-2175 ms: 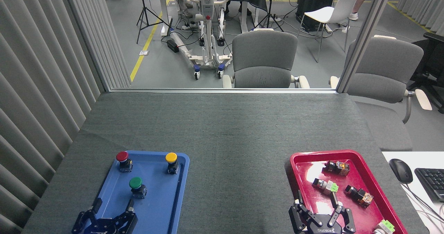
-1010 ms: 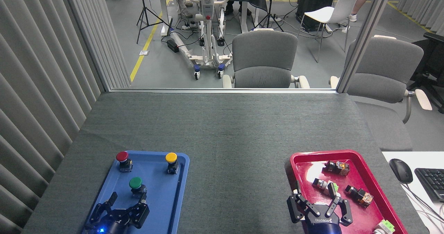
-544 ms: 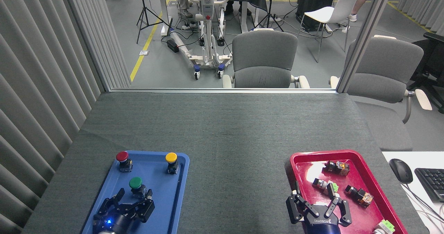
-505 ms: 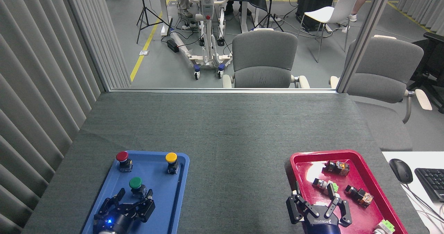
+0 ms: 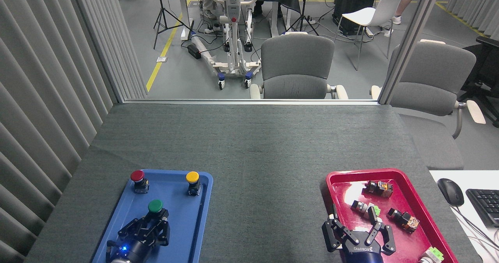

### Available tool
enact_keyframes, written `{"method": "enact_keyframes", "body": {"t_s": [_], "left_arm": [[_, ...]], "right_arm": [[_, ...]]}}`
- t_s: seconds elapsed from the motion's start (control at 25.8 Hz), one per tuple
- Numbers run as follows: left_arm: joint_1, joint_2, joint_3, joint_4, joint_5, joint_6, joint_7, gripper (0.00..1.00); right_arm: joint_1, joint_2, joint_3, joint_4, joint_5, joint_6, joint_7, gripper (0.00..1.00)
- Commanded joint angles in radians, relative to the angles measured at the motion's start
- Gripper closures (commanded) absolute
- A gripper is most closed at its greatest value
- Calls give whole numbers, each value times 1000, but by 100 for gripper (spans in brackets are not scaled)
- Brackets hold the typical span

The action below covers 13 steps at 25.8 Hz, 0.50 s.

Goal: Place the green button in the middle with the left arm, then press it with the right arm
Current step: 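Carry the green button to the table middle and set it down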

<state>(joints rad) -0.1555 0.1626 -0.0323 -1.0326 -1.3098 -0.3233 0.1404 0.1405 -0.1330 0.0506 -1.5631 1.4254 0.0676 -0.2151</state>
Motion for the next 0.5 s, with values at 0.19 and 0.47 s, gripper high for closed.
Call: {"method": "enact_keyframes", "body": {"t_s": [0.19,0.47], "left_arm": [[-19,-48,-103,-155,-9,-359,62,100],[-216,-230,-324,115,-135,-276,44,100]], "right_arm": [[-4,6,-3,0,-2,-2,3,1],[-2,-3,-3,0,-2,0,3,1]]}}
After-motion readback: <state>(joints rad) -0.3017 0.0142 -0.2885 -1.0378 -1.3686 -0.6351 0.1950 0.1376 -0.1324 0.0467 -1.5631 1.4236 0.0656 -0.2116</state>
